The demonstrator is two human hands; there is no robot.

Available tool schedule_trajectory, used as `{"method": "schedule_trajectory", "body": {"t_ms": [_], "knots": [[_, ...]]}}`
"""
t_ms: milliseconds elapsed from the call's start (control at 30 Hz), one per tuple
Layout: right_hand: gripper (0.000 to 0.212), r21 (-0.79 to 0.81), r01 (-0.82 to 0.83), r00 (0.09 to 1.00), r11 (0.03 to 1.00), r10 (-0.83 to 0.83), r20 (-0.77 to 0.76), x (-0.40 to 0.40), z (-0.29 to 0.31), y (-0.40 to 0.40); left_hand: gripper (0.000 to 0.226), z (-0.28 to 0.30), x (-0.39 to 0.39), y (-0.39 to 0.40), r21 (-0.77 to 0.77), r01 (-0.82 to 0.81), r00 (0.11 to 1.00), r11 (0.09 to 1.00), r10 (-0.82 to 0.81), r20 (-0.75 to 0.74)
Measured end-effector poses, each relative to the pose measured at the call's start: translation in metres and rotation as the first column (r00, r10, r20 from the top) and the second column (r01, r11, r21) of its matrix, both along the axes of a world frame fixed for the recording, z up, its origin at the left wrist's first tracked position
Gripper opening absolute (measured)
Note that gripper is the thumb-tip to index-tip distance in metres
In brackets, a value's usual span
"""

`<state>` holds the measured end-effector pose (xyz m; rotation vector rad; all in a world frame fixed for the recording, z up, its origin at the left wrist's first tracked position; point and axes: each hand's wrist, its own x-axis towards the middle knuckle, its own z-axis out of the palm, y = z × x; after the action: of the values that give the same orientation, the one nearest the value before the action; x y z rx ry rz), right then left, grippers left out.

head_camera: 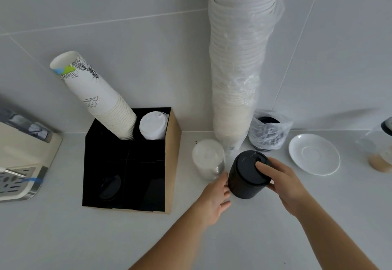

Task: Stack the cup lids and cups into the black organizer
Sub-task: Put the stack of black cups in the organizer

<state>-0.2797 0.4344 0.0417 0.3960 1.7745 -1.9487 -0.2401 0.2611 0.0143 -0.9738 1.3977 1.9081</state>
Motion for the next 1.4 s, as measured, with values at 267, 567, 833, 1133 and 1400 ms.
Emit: {"method": "schedule_trajectory", "body": {"t_ms": [267, 567, 833, 1133, 1400], "knots": [[0.024, -0.017, 0.012, 0.998, 1.0, -0.011, 0.057, 0.002, -0.006, 0.002, 0.082, 0.006, -0.003, 0.005, 0.093, -0.143, 0.989, 0.985, 0.14, 0.042], [0.022, -0.06, 0.057, 0.994, 0.997, -0.051, 0.098, 0.004, -0.012, 0.017, 0.076, 0.005, -0.012, 0.018, 0.067, -0.172, 0.984, 0.983, 0.168, 0.057], [0.023, -0.028, 0.046, 0.997, 0.999, -0.044, 0.066, 0.007, -0.003, 0.012, 0.081, 0.003, -0.002, 0.02, 0.128, -0.196, 0.979, 0.972, 0.188, 0.074], [0.024, 0.009, -0.008, 1.0, 1.0, 0.007, 0.03, 0.027, 0.019, 0.003, 0.06, 0.015, 0.034, 0.006, 0.175, -0.214, 0.977, 0.961, 0.215, 0.014], [0.023, 0.046, -0.045, 0.998, 0.998, 0.047, -0.035, 0.063, 0.053, -0.034, 0.059, 0.031, 0.081, -0.031, 0.181, -0.283, 0.955, 0.942, 0.293, -0.034]]}}
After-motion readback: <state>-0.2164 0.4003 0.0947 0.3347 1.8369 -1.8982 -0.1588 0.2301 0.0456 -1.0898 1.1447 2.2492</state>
